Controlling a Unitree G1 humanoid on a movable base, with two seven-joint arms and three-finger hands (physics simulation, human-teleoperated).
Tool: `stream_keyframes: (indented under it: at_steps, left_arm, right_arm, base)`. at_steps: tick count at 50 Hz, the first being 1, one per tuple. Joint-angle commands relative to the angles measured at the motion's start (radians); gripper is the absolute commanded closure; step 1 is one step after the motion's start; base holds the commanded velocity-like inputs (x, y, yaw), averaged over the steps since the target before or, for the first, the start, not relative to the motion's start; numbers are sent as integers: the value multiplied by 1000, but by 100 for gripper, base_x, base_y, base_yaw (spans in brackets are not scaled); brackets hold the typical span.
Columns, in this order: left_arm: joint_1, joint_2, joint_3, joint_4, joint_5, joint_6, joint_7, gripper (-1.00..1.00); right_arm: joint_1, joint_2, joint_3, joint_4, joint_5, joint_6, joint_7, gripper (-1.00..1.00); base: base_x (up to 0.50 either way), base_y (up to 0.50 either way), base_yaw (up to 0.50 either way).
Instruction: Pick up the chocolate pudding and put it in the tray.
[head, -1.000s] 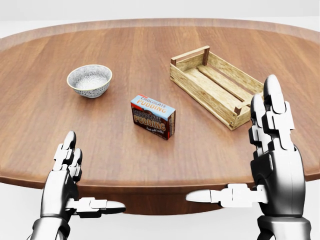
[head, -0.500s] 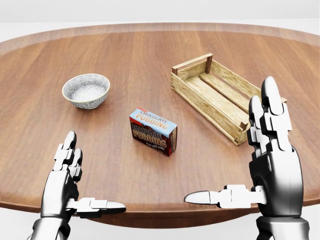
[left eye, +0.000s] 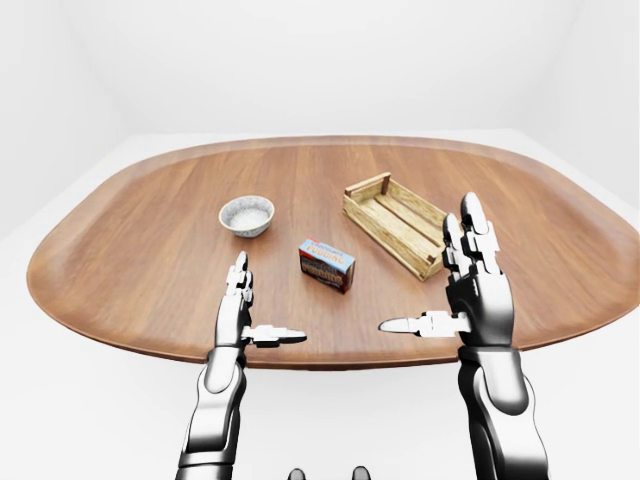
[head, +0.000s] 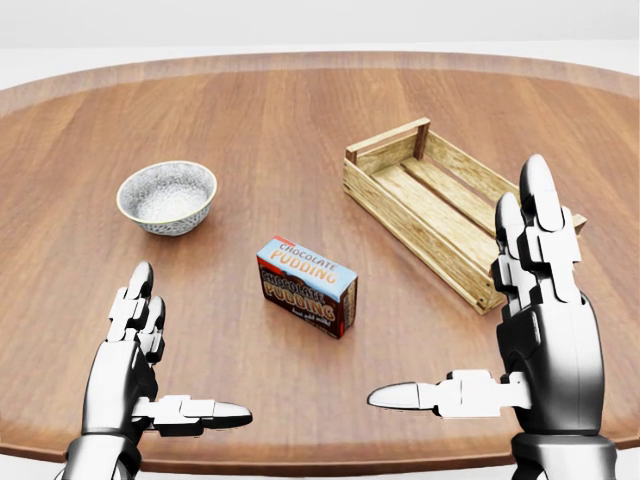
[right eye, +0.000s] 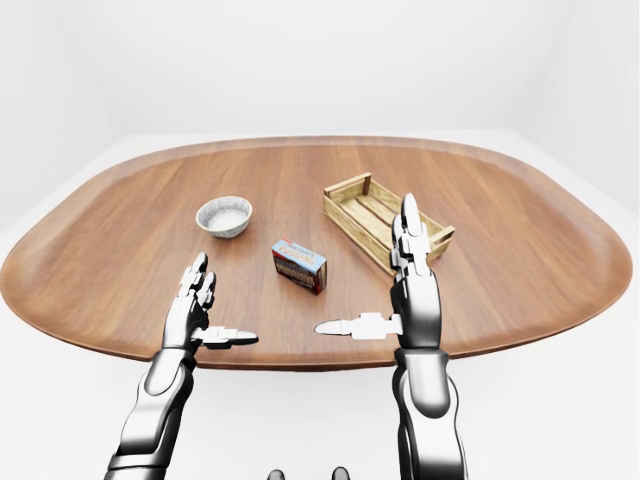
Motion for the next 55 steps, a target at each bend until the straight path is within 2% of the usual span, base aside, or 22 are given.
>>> stream_keyframes:
  at_steps: [1,9,10,11,12,13,18,20,27,44,47,49,51,55]
  left_arm:
    - [2,0,0,-6,0,5,0,-100]
    - [2,0,0,-6,0,6,0,-100]
    - [-2,-1,1,0,0,6,3,-100]
    - [-4,-1,2,3,-1,5,3,-100]
    - [-8,-1,3,11,-2,3,4,-100]
    - [-8,-1,3,12,-2,3,5,-100]
    - [-9,1,4,16,-5,2,5,-100]
    - [-5,1,0,12,0,-4,2,-100]
    - [-5,1,0,11,1,-4,2,-100]
    - [-4,0,2,11,-1,0,3,-100]
    - [-9,1,3,23,-2,-6,4,-100]
    - [-11,1,3,23,-2,-5,5,-100]
    - [-11,1,3,23,-2,-4,5,-100]
    - [-8,1,2,15,-2,1,5,-100]
  right_arm:
    - [-3,0,-1,5,2,0,1,-100]
    - [-6,0,-2,0,2,12,-1,-100]
    - [2,1,-2,32,2,-27,-2,-100]
    - [0,1,-2,33,2,-26,-3,-100]
    - [-10,0,-5,6,3,12,-4,-100]
    - [-10,0,-5,4,4,15,-4,-100]
    - [-13,0,-6,11,3,10,-6,-100]
    - [-2,-2,2,15,3,-2,4,-100]
    - [1,-1,3,18,3,-7,6,-100]
    - [-3,0,0,18,5,-1,3,-100]
    - [-5,0,-1,15,7,4,1,-100]
    - [0,1,-1,47,7,-32,0,-100]
    - [-7,-1,-3,27,8,-5,0,-100]
    - [-7,-1,-3,18,8,3,1,-100]
  base:
    - [15,0,0]
    - [15,0,0]
    - [15,0,0]
    - [15,0,0]
    - [15,0,0]
    - [15,0,0]
    - [15,0,0]
    - [17,0,0]
    - [18,0,0]
    - [20,0,0]
    - [19,0,0]
    - [20,0,0]
    - [20,0,0]
    - [20,0,0]
